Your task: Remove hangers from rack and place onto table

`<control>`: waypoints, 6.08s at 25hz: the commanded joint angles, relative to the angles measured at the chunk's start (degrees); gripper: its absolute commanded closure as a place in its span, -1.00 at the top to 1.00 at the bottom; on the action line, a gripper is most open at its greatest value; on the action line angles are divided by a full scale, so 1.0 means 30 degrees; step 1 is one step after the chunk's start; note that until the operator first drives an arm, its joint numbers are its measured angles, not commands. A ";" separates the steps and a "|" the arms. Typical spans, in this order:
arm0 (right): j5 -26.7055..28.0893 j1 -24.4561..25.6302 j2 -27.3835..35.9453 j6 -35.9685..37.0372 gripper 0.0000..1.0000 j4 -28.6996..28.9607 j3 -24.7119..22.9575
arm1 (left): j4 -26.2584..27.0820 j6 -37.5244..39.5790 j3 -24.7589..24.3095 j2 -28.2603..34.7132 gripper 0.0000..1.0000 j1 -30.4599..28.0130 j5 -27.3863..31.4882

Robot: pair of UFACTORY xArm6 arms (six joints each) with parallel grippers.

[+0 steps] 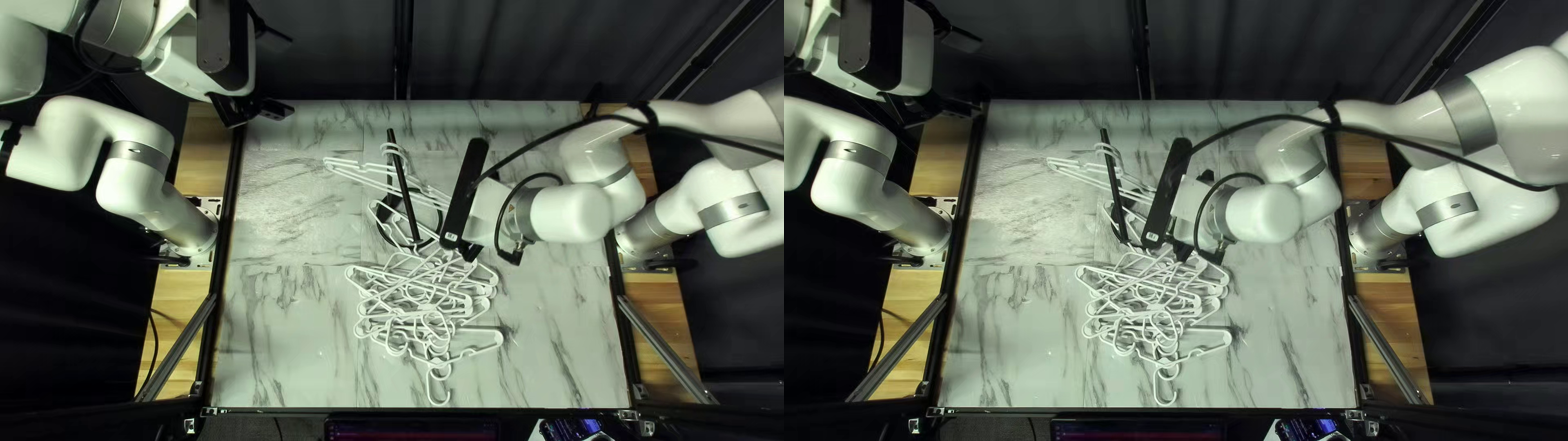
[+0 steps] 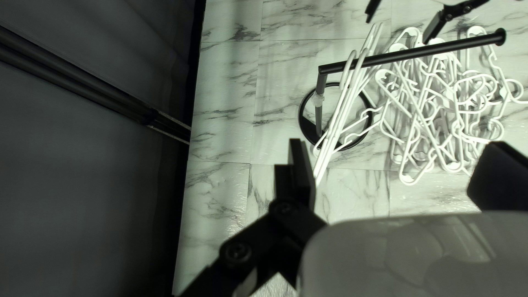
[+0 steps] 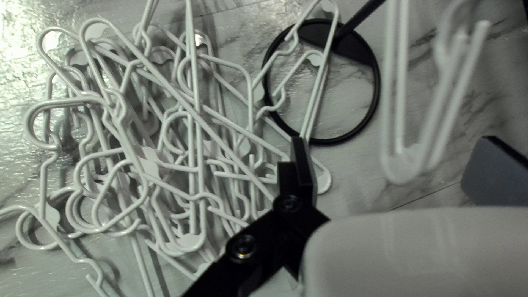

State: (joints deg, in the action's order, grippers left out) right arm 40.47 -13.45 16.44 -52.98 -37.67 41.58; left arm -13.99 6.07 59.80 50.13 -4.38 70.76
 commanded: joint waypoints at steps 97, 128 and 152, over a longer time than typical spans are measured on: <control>-0.2764 0.1384 0.0609 0.1678 -1.00 0.0393 -0.1354 | 0.0000 0.0000 0.0000 0.0000 1.00 0.0000 0.0000; 0.1493 -0.7704 0.0327 -0.4823 -1.00 -0.2236 -0.0361 | 0.0000 0.0000 0.0000 0.0000 1.00 0.0000 0.0000; 0.6919 -1.0371 -0.3941 -1.1245 -1.00 -0.6681 0.0172 | 0.0000 0.0000 0.0000 0.0000 1.00 0.0000 0.0000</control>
State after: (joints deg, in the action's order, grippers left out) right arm 52.19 -41.48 9.85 -77.92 -51.78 40.27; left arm -13.99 6.07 59.80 50.13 -4.38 70.76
